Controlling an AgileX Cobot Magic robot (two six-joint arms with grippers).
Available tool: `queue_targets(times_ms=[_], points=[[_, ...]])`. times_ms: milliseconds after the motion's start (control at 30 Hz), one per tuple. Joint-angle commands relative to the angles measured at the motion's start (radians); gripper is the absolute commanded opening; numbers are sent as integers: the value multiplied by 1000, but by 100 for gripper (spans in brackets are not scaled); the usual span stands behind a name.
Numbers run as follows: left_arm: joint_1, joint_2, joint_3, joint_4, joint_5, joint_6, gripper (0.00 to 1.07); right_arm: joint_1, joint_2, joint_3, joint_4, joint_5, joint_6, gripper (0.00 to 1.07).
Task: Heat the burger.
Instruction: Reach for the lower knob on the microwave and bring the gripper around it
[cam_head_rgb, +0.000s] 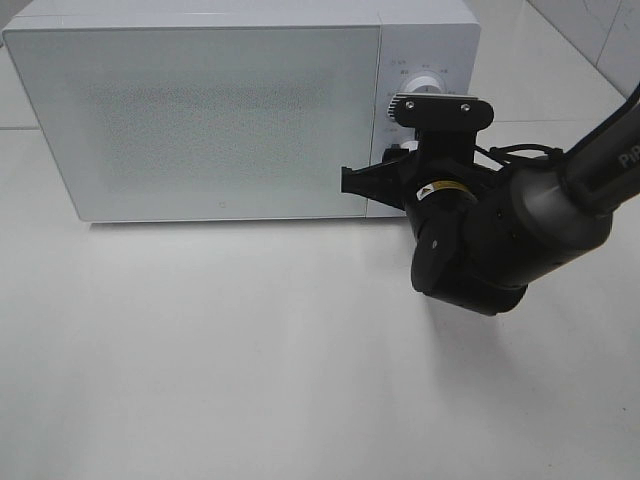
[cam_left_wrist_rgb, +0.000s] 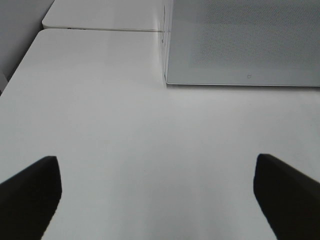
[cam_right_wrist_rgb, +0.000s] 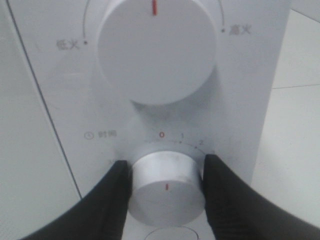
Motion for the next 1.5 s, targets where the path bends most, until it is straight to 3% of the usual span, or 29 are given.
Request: queue_targets(times_ms=[33, 100, 400, 733, 1067, 1500], points=[[1, -22, 4, 2, -5, -1, 100, -11, 4, -20, -80, -12, 177, 0], [1, -22, 4, 2, -5, -1, 100, -11, 4, -20, -99, -17, 237, 0], [1, -22, 4, 2, -5, -1, 100, -11, 4, -19, -308, -3, 993, 0], [1, -22, 4, 2, -5, -1, 100, -11, 4, -19, -427, -38, 1587, 0], [1, -22, 4, 2, -5, -1, 100, -11, 4, -19, -429, -166, 1860, 0], [1, -22, 4, 2, -5, -1, 100, -11, 4, -19, -425, -164, 1865, 0]])
